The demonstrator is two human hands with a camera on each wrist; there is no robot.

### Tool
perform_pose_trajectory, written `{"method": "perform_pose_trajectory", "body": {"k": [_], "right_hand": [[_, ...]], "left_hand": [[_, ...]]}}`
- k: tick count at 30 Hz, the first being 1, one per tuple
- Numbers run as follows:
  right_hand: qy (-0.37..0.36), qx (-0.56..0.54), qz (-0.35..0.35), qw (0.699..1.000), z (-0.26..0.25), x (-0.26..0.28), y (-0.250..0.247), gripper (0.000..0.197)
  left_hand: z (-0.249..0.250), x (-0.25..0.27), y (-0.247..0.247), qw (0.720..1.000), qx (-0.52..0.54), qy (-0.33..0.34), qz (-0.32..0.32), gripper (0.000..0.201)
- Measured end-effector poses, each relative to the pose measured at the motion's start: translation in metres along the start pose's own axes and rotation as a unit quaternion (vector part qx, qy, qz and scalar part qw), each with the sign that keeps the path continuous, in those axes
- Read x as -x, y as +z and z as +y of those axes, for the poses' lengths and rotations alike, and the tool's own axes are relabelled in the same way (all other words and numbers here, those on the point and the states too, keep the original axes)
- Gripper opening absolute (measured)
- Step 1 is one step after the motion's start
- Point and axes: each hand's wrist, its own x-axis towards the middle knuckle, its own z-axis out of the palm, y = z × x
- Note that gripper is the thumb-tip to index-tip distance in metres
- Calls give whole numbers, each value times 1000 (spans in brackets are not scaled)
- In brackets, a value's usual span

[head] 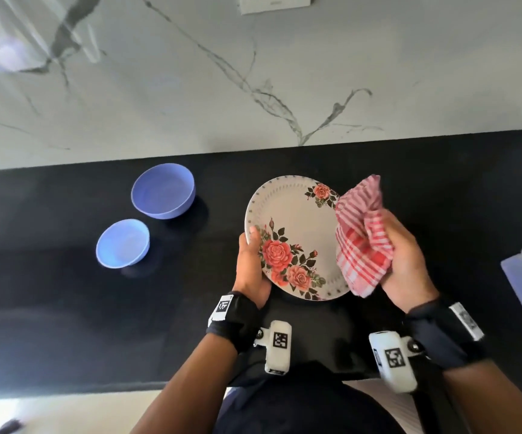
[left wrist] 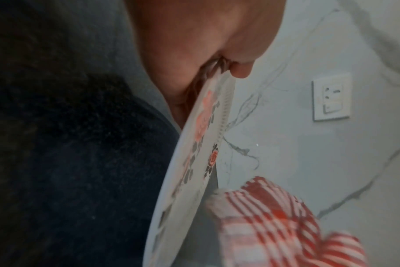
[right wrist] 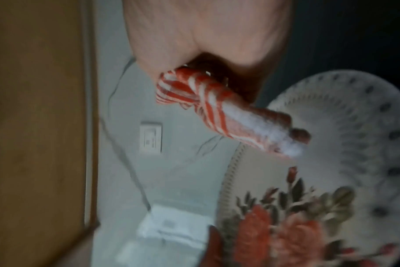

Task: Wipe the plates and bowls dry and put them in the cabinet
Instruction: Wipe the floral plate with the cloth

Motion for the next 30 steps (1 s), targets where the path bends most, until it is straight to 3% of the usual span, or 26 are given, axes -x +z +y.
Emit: {"method": "perform_pose_trajectory", "body": {"k": [1, 3, 6, 9, 16, 22, 27, 30], "right_hand": [[-23, 92, -17, 995, 5, -1, 6, 36], [-63, 289, -85, 951, 15, -1, 19, 39], [-81, 456, -216, 860, 42, 6, 39, 47], [-180, 574, -264, 754, 81, 8, 43, 63], [-172, 609, -327, 702, 90, -6, 51, 65], [-134, 614, -329, 705, 71, -37, 72, 61], [-177, 595, -398, 675, 71, -17, 65, 59], [-201, 617, -393, 652, 67, -21, 67, 60]], "left_hand": [[-1, 1, 0, 1000, 14, -9, -13, 73], [-2, 2, 0, 998, 34, -24, -42, 96], [-1, 5, 7, 995, 45, -35, -77, 95], [6, 11, 13, 991, 70, -89, -73, 98], [17, 17, 16, 990, 105, -69, -63, 104], [21, 13, 23, 995, 92, -26, -32, 94], [41, 16, 22, 998, 46, -35, -30, 106], [44, 20, 25, 997, 48, -33, -42, 108]]}}
